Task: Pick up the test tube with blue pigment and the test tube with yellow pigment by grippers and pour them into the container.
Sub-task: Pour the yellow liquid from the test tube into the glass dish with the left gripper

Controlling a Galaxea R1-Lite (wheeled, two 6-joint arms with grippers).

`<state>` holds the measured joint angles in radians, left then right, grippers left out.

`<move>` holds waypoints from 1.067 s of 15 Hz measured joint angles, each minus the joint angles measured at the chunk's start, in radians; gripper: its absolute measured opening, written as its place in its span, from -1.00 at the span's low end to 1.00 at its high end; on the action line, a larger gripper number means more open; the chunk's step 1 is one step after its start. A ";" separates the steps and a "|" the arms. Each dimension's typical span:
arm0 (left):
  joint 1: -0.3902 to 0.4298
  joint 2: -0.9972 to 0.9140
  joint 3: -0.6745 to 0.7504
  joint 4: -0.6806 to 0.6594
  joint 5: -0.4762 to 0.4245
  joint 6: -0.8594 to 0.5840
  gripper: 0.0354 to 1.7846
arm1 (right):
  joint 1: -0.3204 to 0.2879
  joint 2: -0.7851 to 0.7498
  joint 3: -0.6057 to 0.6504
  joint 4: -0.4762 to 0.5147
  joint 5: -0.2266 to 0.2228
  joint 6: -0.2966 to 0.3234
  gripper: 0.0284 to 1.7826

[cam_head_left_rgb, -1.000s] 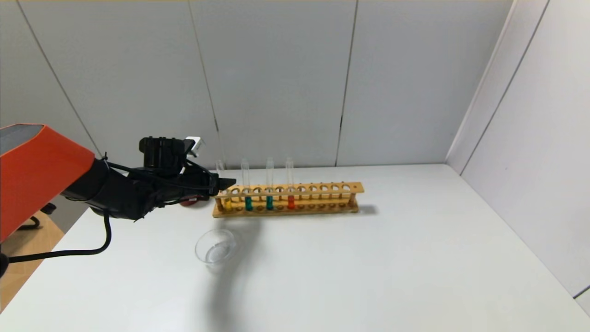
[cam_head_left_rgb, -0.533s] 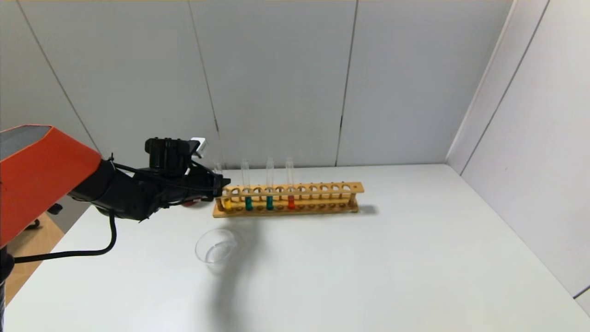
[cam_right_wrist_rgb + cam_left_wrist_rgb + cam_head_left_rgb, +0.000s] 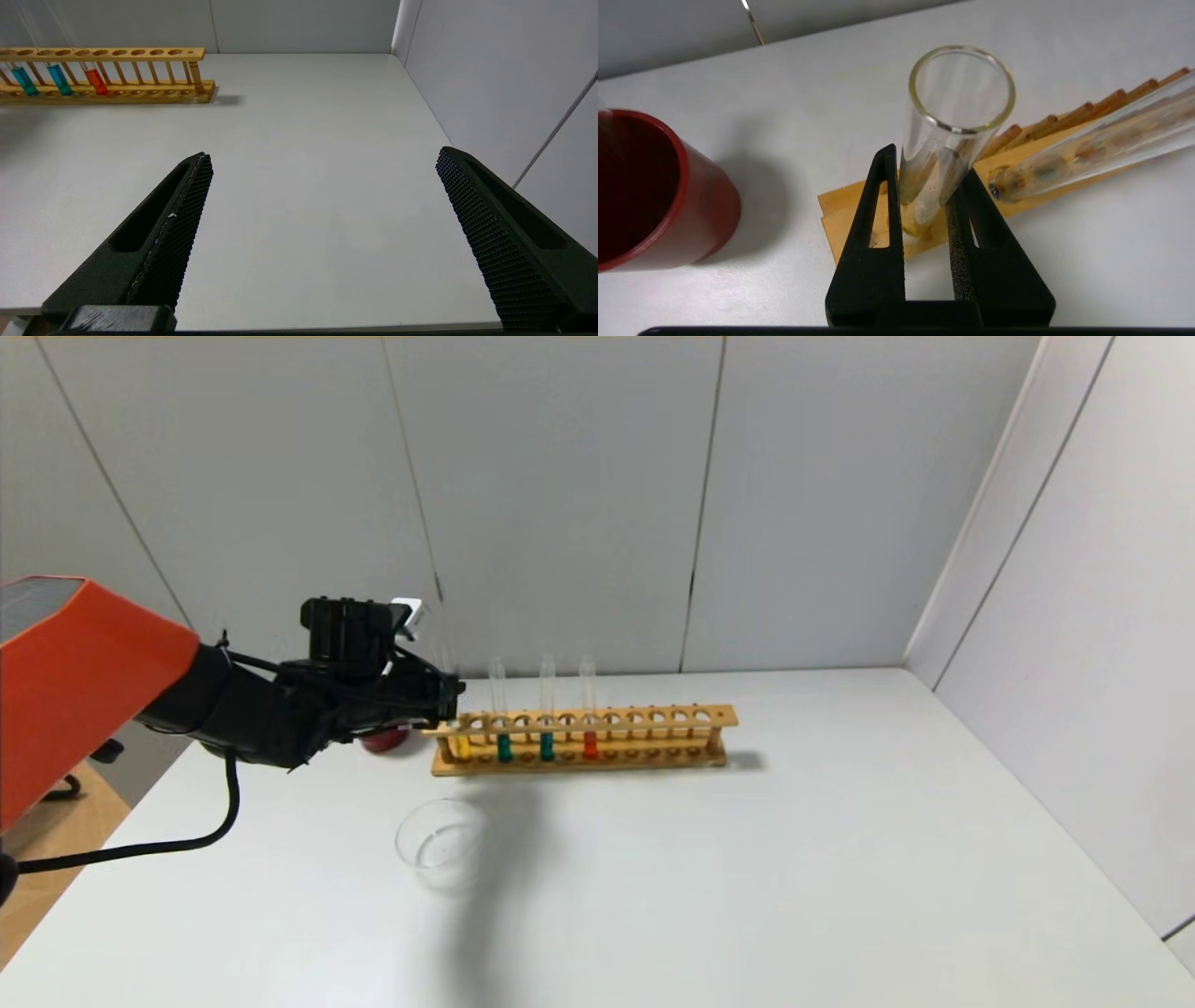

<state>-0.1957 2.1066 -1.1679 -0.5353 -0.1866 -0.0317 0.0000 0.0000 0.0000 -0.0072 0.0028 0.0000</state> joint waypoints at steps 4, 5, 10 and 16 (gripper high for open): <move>-0.004 -0.093 -0.094 0.126 0.034 0.003 -0.68 | 0.000 0.000 0.000 0.000 0.000 0.000 0.96; -0.005 -0.123 -0.113 0.149 0.041 0.007 -0.68 | 0.000 0.000 0.000 0.000 0.000 0.000 0.96; 0.002 -0.282 -0.155 0.236 0.088 0.066 -0.68 | 0.000 0.000 0.000 0.000 0.000 0.000 0.96; 0.015 -0.515 -0.124 0.393 0.093 0.124 -0.68 | 0.000 0.000 0.000 0.000 0.000 0.000 0.96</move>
<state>-0.1804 1.5913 -1.2917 -0.1419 -0.0932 0.0928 0.0000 0.0000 0.0000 -0.0072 0.0028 0.0000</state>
